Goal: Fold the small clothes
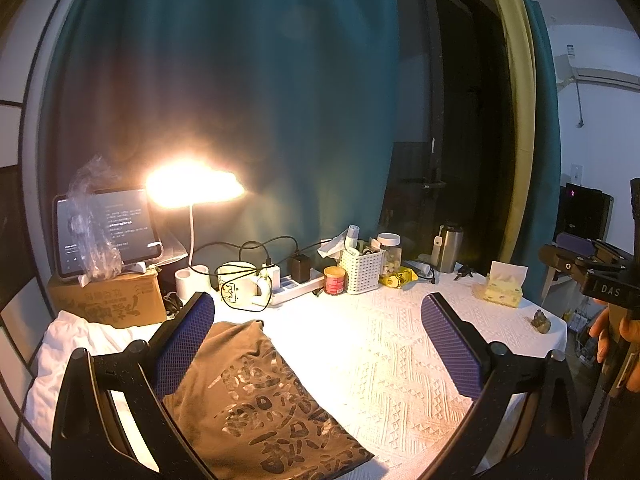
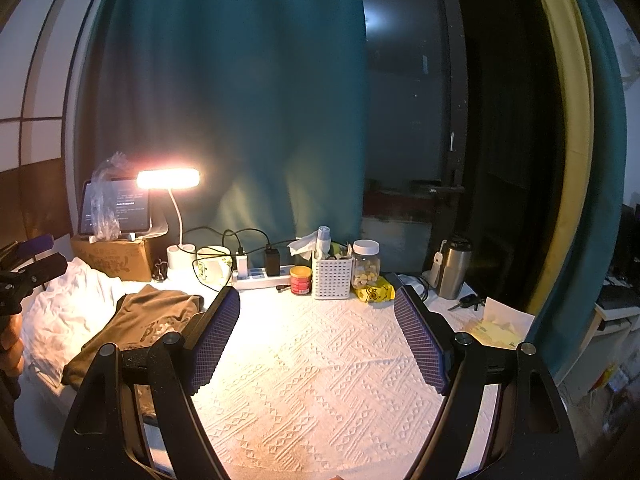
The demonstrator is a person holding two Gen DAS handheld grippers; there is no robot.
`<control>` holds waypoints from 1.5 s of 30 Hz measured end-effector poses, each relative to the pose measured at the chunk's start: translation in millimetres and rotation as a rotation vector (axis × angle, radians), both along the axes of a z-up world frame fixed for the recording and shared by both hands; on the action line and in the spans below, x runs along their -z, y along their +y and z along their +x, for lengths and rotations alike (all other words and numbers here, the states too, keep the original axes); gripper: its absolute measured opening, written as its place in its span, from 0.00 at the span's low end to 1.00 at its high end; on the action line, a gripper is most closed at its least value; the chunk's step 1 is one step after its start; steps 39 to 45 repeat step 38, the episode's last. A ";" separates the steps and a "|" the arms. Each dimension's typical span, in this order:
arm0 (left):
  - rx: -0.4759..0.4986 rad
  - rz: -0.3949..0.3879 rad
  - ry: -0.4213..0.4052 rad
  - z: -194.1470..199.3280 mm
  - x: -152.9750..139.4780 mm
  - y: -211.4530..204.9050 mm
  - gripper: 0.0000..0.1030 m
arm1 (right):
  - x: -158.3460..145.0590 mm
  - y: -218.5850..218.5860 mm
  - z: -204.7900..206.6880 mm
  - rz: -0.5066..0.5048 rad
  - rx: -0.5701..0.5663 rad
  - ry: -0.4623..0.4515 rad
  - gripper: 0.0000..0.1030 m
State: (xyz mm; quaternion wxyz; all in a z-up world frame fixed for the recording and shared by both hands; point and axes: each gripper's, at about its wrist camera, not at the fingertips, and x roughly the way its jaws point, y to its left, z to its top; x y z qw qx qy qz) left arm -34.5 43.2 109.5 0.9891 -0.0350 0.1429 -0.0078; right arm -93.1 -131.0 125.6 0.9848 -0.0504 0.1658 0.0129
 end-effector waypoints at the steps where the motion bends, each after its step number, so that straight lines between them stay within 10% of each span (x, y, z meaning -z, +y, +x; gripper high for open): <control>1: 0.000 0.000 -0.001 0.1 0.0 -0.1 0.99 | 0.1 0.2 0.1 -0.001 0.000 0.002 0.80; 45: 0.006 0.009 0.013 6.7 4.1 -1.0 0.99 | 8.4 1.0 10.2 0.019 -0.001 0.028 0.80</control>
